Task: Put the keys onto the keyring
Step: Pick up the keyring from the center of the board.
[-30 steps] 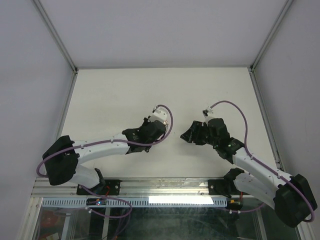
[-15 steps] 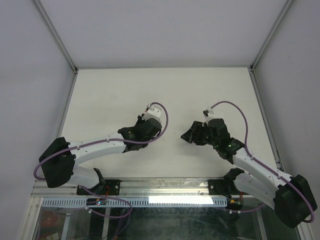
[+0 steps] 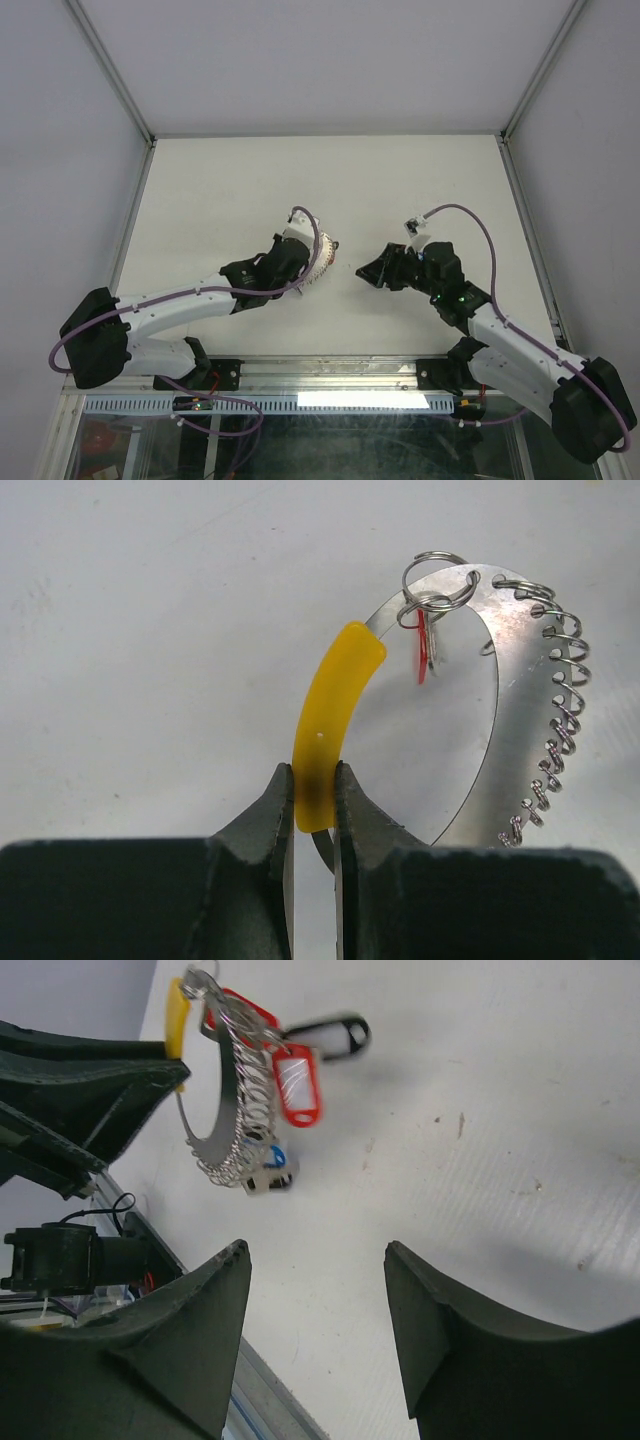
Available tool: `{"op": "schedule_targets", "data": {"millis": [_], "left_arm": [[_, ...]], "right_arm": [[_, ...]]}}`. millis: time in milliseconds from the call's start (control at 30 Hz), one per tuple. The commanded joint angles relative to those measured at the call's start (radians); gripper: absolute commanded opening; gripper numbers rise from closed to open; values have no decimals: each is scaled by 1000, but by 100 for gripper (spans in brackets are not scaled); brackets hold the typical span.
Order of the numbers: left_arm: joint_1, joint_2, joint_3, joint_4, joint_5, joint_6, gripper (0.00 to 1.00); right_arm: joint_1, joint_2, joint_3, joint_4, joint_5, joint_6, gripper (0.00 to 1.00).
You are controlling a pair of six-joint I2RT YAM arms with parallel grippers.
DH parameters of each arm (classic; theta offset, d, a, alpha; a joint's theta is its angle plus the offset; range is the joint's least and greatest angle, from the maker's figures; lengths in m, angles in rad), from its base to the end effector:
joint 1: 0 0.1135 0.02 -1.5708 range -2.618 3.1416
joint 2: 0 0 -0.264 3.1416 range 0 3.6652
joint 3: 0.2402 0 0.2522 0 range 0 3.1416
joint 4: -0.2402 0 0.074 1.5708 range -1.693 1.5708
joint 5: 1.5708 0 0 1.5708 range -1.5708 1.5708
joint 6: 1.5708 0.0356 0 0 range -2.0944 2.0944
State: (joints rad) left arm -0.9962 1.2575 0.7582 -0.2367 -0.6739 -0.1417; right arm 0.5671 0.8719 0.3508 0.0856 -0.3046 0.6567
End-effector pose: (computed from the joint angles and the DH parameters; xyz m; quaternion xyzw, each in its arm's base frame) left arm 0.1588 -0.2044 0.2317 0.2355 0.8407 0.0485 0.4851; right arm 0.1548 0.1113 0.2001 -0.0442 0.8362 0.4100 0.3615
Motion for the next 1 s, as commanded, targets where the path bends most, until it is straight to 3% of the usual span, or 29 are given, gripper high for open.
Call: {"op": "schedule_targets", "data": {"millis": [0,133,300,400,667,967], "left_arm": [[-15,-46,-17,144,116,-32,0],[-18,-46,-25,172,162,-44,0],[-21,-45,-23,190,181,-57,0],[-22,-44,-23,201,186,-64,0],[-27,-25,-16,221,188,-69,0],[-28,-11,3,232,184,-62,0]], "right_arm": [[-4,-59,-14,152,-41,21,59],[-4,-67,-34,227,-62,43,62],[-5,-6,-35,302,-78,86,75],[-4,61,-32,365,-117,117,79],[13,214,-39,578,-173,213,70],[54,334,-9,647,-103,271,61]]}}
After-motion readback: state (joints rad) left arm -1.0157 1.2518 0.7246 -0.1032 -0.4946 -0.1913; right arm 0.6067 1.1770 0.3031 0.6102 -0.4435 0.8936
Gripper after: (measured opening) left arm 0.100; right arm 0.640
